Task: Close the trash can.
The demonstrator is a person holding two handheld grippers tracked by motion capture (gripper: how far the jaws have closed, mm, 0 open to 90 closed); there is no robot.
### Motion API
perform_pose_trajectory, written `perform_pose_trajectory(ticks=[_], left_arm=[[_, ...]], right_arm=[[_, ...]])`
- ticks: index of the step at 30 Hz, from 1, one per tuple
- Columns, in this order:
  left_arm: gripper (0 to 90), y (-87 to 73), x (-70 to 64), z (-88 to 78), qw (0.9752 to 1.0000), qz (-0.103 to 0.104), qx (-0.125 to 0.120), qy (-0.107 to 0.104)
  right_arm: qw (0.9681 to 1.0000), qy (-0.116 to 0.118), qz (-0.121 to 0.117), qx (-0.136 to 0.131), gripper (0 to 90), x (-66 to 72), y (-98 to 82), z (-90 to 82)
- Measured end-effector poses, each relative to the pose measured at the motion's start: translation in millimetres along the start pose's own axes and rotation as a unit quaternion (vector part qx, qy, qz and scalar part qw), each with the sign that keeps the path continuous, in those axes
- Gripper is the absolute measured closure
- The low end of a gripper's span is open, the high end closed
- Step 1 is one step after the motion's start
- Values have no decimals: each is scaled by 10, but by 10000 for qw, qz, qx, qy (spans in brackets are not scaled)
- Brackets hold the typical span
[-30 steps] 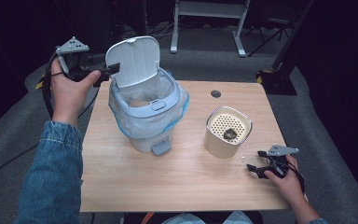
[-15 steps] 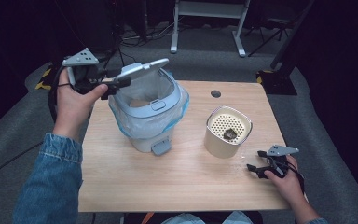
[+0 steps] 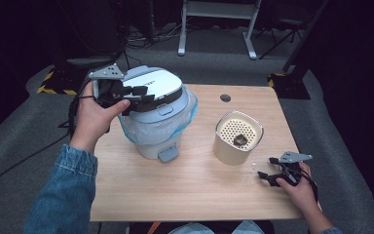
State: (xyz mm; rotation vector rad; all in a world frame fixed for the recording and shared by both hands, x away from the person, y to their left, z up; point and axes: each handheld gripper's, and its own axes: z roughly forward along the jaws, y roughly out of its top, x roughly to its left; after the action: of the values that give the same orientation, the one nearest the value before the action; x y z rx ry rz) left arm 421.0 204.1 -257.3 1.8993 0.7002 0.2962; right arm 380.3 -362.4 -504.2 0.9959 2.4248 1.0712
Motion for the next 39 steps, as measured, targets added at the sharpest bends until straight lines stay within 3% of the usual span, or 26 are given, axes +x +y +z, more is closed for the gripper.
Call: perform_pose_trajectory(ticks=[8, 12, 15, 21, 22, 27, 31, 32, 35, 38, 39], left_arm=[[717, 0, 9, 166, 9997, -84, 226, 69], [757, -9, -7, 250, 9991, -29, 409, 72], [789, -1, -26, 289, 9991, 26, 414, 94], [861, 40, -56, 341, 9980, 197, 518, 309], [868, 41, -62, 351, 9979, 139, 525, 346], [885, 47, -70, 372, 9975, 147, 536, 435], [889, 56, -91, 381, 9965, 270, 589, 538], [889, 60, -92, 387, 9943, 373, 798, 608], [898, 65, -122, 403, 9932, 456, 782, 728], [892, 48, -109, 405, 9946, 359, 665, 714], [822, 37, -102, 408, 9953, 303, 588, 707]], right_arm=[[10000, 0, -1, 0, 167, 0, 0, 0], [10000, -1, -2, 1, 167, 0, 0, 0], [10000, -1, -2, 0, 167, 0, 0, 0], [10000, -3, -4, 0, 167, 1, 0, 1], [10000, -3, -5, 0, 167, 1, 0, 1], [10000, -3, -5, 1, 167, 2, 0, 1], [10000, -4, -6, 2, 167, 2, 0, 0], [10000, -4, -5, 1, 167, 2, 0, 1], [10000, -5, -14, 8, 167, 4, -1, 0], [10000, -5, -16, 6, 167, 3, -1, -1], [10000, -4, -14, 6, 167, 3, -1, -1]])
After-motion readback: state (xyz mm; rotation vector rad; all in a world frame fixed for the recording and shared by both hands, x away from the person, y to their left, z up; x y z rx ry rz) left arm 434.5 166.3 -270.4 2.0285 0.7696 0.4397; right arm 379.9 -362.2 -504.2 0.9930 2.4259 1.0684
